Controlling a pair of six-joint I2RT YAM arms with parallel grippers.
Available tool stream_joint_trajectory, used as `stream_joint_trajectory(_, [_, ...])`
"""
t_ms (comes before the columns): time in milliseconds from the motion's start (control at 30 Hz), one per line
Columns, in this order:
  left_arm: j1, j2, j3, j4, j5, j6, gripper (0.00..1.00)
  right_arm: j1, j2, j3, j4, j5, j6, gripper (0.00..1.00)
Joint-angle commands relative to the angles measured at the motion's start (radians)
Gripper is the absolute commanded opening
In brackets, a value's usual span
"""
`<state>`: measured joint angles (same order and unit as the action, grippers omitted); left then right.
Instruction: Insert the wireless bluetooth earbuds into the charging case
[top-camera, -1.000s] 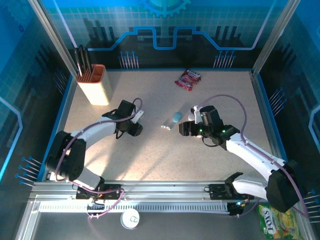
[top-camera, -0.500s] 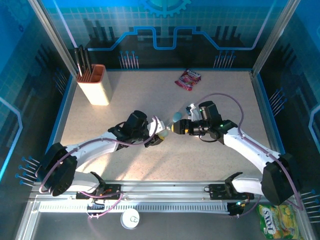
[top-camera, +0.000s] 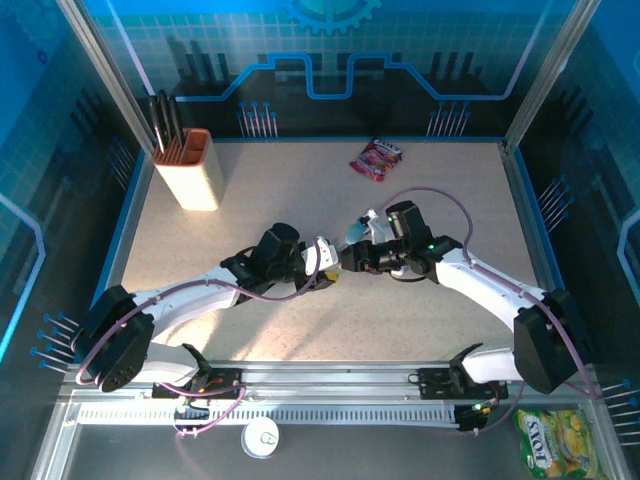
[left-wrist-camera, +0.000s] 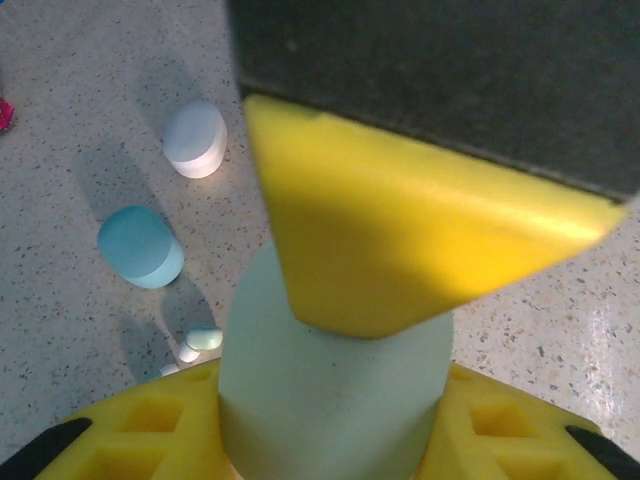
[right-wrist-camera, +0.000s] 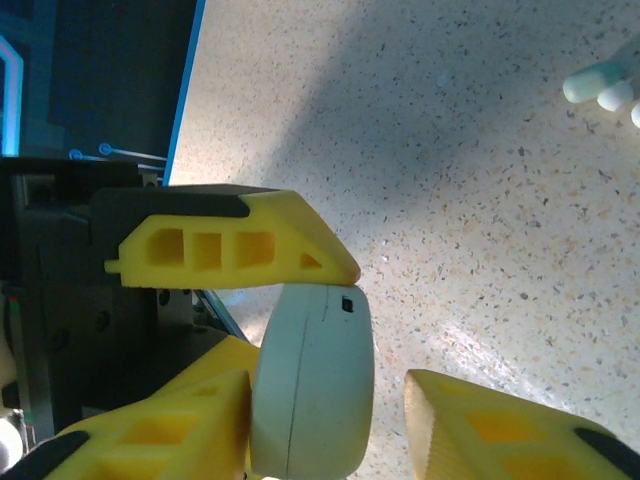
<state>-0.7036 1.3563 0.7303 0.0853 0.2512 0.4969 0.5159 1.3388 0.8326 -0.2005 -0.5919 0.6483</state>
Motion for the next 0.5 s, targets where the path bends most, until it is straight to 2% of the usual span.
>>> stream_joint_trajectory(0, [-0.008,0.0,0.01,0.033,-0.007,-0.011,0.4,0.01,0.011,0.027,0.009,-0.027,0.006,0.38])
stream_joint_trajectory(267, [-0.017,0.003,-0.002,0.076,-0.018,-0.019,0.41,0.01,0.041,0.019,0.059,-0.058,0.058,0.4])
stream_joint_trajectory(467, [-0.017,-0.005,-0.018,0.092,-0.036,-0.031,0.44,-0.008,0.009,-0.002,0.077,-0.035,0.08,0.22])
